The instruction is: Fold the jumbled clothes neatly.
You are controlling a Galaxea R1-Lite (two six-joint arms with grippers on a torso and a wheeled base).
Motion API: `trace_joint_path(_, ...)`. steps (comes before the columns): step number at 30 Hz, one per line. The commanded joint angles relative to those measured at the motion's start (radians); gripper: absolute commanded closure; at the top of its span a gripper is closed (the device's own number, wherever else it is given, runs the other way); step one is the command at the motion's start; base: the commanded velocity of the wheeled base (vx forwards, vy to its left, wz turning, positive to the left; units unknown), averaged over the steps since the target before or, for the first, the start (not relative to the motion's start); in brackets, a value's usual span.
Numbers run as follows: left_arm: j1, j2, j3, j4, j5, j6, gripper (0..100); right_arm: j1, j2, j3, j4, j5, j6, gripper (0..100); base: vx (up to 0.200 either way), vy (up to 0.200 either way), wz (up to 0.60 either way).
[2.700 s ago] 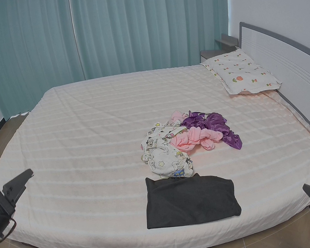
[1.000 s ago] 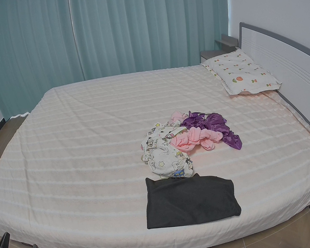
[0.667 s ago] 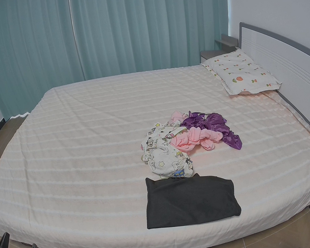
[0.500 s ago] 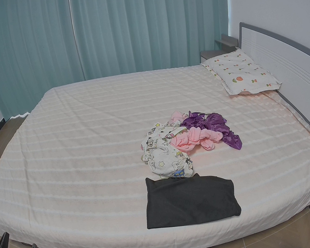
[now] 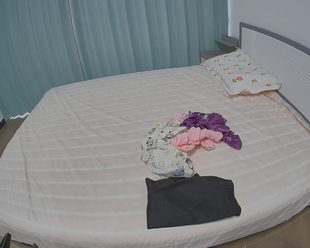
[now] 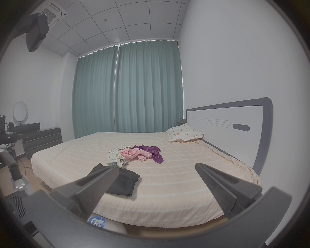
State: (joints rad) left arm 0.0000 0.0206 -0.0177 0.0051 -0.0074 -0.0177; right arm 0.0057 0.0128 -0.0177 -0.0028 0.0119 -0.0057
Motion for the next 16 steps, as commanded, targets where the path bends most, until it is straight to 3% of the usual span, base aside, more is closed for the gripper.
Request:
trace_joint_path(1, 0.002, -0.019, 0.015, 0.001, 0.0, 0.025, 0, 0.0, -0.011, 0.018, 0.0, 0.0, 0.0, 0, 0.0, 0.0, 0.0)
trace_joint_path(16, 0.002, -0.019, 0.015, 0.001, 0.0, 0.028, 0, 0.0, -0.011, 0.018, 0.0, 0.0, 0.0, 0, 0.0, 0.0, 0.0)
